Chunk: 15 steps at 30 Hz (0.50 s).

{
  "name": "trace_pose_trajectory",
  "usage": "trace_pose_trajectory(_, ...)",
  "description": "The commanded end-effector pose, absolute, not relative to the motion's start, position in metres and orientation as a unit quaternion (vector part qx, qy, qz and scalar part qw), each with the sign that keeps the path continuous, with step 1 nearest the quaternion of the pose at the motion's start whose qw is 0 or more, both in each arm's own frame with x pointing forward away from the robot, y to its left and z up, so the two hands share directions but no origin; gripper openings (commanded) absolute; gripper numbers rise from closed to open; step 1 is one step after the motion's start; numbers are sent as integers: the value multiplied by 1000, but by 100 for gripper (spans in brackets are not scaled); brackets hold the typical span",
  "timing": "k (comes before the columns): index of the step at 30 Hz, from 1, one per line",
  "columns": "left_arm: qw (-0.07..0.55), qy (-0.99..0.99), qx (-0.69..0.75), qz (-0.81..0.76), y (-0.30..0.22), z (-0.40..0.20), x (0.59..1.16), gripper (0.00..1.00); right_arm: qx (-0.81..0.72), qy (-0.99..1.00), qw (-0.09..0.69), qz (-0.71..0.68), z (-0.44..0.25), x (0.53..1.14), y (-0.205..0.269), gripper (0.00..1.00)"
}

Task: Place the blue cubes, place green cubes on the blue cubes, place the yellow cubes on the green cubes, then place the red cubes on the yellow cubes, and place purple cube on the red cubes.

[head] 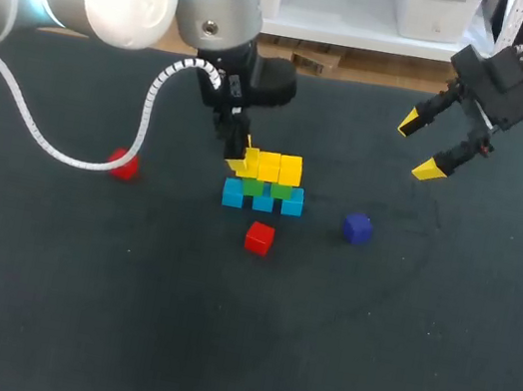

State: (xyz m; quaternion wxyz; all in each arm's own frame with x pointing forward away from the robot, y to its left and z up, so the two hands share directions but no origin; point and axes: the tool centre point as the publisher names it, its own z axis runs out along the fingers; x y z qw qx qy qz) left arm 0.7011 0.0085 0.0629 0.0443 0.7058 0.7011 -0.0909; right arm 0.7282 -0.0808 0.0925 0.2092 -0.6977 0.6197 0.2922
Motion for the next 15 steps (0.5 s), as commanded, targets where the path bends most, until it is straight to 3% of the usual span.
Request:
trace_pose_trajectory(1,42,700,707,-92,7,62,704,0,-698,619,210,293,92,729,-81,100)
trace_pose_trajectory(15,42,702,705,-92,7,61,705,0,-698,619,210,293,92,729,-81,100)
